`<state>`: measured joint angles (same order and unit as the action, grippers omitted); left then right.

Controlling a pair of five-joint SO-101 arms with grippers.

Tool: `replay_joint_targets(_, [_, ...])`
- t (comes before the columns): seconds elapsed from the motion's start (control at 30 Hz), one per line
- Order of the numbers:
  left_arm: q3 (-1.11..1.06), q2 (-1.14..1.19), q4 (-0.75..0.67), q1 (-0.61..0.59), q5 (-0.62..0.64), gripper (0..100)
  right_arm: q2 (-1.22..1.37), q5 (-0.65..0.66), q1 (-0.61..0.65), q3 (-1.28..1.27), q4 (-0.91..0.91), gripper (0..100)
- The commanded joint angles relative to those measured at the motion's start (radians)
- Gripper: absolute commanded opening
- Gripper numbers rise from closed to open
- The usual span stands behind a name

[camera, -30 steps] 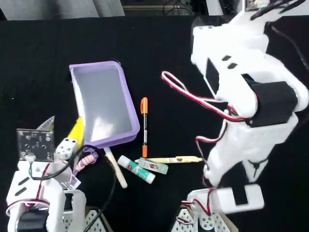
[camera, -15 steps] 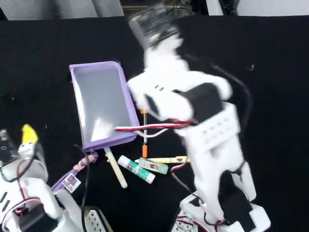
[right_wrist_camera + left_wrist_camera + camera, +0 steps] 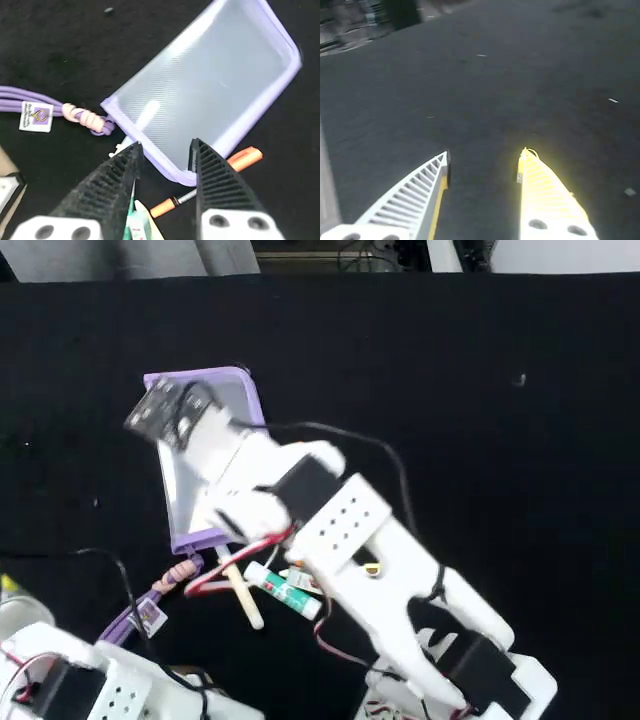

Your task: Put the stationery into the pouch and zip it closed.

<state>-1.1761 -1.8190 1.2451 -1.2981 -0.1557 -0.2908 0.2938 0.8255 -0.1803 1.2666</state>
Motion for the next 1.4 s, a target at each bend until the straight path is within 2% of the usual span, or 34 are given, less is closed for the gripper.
replay_joint_targets(0.0, [0.008, -0.005, 0.006, -0.157, 0.009, 23, -0.039, 0.02, 0.074, -0.042, -0.071, 15.5])
replay_joint_targets(0.1, [0.015, -0.005, 0.008, -0.228, 0.008, 23, -0.039, 0.023, 0.123, -0.087, -0.112, 15.5])
replay_joint_targets(0.27, [0.001, -0.005, 0.044, -0.231, -0.044, 23, -0.01, 0.018, 0.21, -0.119, -0.16, 15.8])
replay_joint_targets(0.43, [-0.019, -0.005, 0.104, -0.231, -0.1, 23, 0.16, 0.014, 0.258, -0.044, -0.16, 15.8])
replay_joint_targets(0.63, [-0.071, -0.005, 0.1, -0.231, -0.121, 23, 0.392, 0.021, 0.316, 0.09, -0.153, 15.8])
replay_joint_targets(0.87, [-0.113, -0.005, 0.1, -0.231, -0.186, 23, 0.587, 0.023, 0.311, 0.17, -0.152, 15.8])
replay_joint_targets(1.1, [-0.111, -0.005, 0.098, -0.231, -0.186, 23, 0.651, 0.069, 0.307, 0.18, -0.155, 15.7])
replay_joint_targets(1.37, [-0.111, -0.005, 0.098, -0.231, -0.186, 23, 0.737, 0.098, 0.238, 0.211, -0.187, 15.5])
